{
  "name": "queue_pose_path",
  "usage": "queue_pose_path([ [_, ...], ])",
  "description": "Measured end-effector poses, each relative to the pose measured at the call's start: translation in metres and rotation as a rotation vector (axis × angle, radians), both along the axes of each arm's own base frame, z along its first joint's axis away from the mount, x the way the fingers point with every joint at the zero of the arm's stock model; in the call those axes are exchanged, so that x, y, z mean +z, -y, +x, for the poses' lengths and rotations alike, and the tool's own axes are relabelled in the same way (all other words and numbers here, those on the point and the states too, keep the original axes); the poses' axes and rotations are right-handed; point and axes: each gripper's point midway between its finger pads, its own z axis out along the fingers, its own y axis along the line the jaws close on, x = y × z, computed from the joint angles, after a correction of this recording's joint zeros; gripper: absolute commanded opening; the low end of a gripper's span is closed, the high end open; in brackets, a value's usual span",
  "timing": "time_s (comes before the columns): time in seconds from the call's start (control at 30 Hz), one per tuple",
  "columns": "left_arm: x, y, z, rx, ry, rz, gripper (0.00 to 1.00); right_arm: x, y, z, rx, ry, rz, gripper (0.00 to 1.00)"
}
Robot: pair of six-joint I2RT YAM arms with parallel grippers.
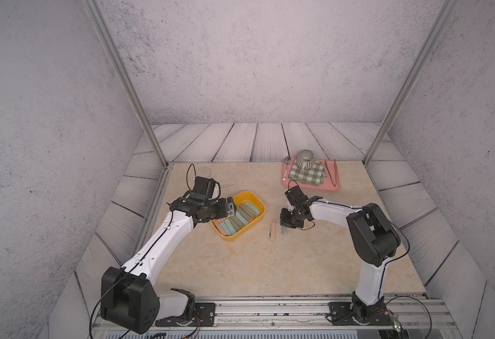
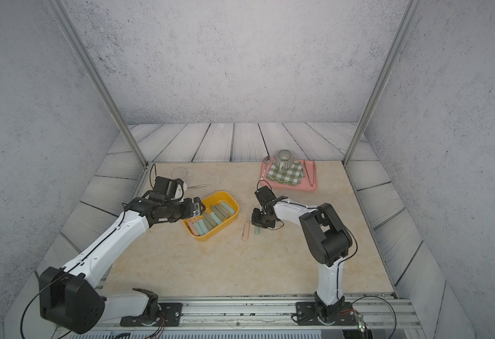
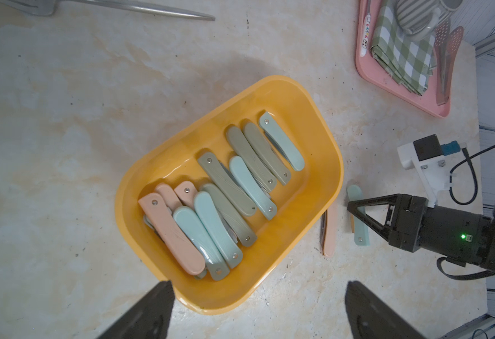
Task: Take the fruit knife out of the storage box
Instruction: Place the fruit knife at the center of the board.
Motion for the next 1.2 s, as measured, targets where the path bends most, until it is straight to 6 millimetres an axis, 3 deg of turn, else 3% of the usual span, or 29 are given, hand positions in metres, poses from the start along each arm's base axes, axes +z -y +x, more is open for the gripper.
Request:
queue_pose_path([
  [0.2, -0.0004, 0.0004, 0.0009, -0.001, 0.0, 0.0, 0.95, -0.0012, -0.0012, -0.0009, 0.001, 0.001, 0.003, 0.06],
  [0.43, -0.0027, 0.0006, 0.0014, 0.0, -0.007, 0.002, 0.95, -0.0022, -0.0032, -0.003, 0.003, 0.004, 0.018, 0.29],
  [0.53, -0.0029, 0.0007, 0.0015, 0.0, -0.007, 0.002, 0.95, -0.0009, -0.0034, -0.0033, 0.005, 0.007, 0.02, 0.34],
  [1.2, -0.002, 0.0023, 0.0025, -0.003, -0.003, -0.006, 0.95, -0.0023, 0.0006, -0.0084, 0.033, -0.005, -0.01, 0.3],
])
